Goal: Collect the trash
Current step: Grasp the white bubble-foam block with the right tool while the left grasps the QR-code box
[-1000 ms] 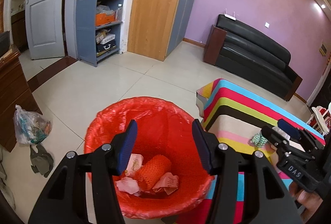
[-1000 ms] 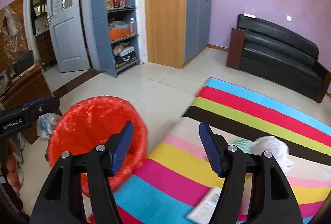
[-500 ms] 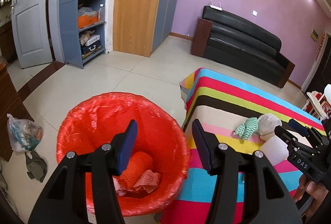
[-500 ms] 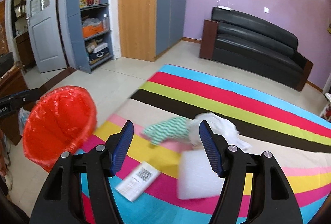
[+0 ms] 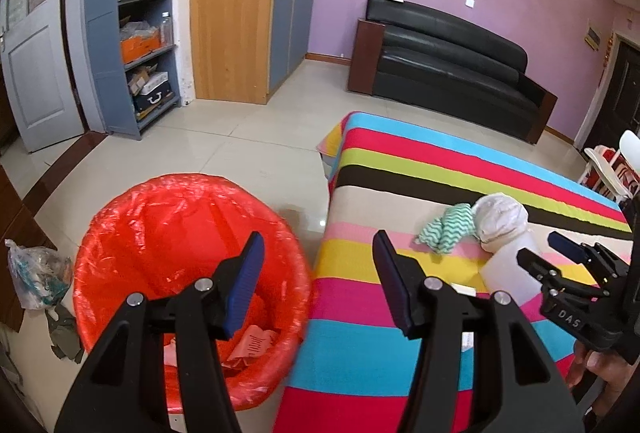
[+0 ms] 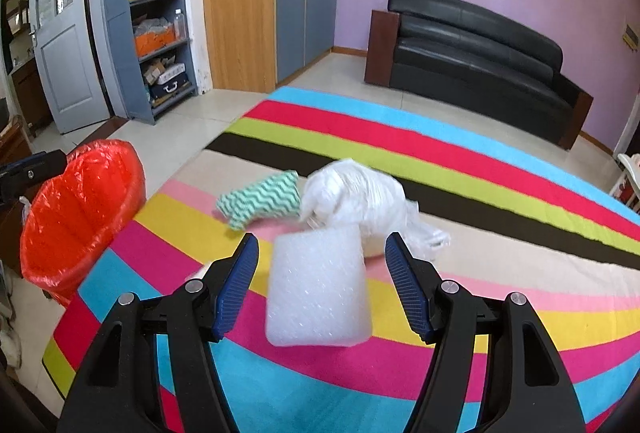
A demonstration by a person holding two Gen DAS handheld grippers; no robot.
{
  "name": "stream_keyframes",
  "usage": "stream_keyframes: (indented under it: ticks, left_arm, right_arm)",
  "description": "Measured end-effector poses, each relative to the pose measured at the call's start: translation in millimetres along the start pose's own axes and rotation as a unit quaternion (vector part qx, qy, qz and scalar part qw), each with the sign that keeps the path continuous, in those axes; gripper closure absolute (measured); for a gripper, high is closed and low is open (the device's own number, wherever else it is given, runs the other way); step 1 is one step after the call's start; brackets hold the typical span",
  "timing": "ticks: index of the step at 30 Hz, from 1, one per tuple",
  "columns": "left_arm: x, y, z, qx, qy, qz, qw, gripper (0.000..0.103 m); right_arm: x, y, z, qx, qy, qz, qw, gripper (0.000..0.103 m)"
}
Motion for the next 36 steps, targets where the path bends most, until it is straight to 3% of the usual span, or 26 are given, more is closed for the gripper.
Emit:
stream_keyframes:
  ticks: [9, 11, 13, 22, 36]
  left_arm:
    - [-24.0, -10.6, 0.9, 0.007, -0.018, -0.012, 0.9997, 0.049]
    - [-29.1, -12.6, 0.2, 0.008, -0.023, -0.014, 0.9996, 0.049]
    - [-32.2, -13.7, -0.1, 0.01, -0.026, -0.016, 0.9995, 0.048]
    - [-47.1, -23.2, -1.0, 0.018, -0.038, -0.021, 0.9989, 0.049]
    - [-109.8, -42.8, -16.2, 0.047, -0.099, -0.062, 0.992, 0.049]
  right_arm:
    - [-5.3, -11.8, -8.2, 0.025, 0.002, 0.0, 1.0, 0.04]
    - [-7.0, -13.0, -9.7, 0.03, 0.003, 0.002, 1.0, 0.044]
    - [-8.3, -11.5, -10.2, 0.032, 0.004, 0.007, 0.999, 0.053]
    - [-16.4, -0.4, -7.8, 0.026, 0.002, 0.008, 1.0, 0.053]
    - [-49.6, 20.1, 4.8, 0.002, -0.027, -0.002, 1.0, 0.053]
Point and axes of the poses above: each gripper's, at about its wrist camera, not at the fingertips, and y roughly against the way its jaws point, x to its left, z to its top, the point moved 1 cm from there along -y, roughly the way its jaws point, and after that the axes turned 13 degrees about -y, right-handed, at the moved point
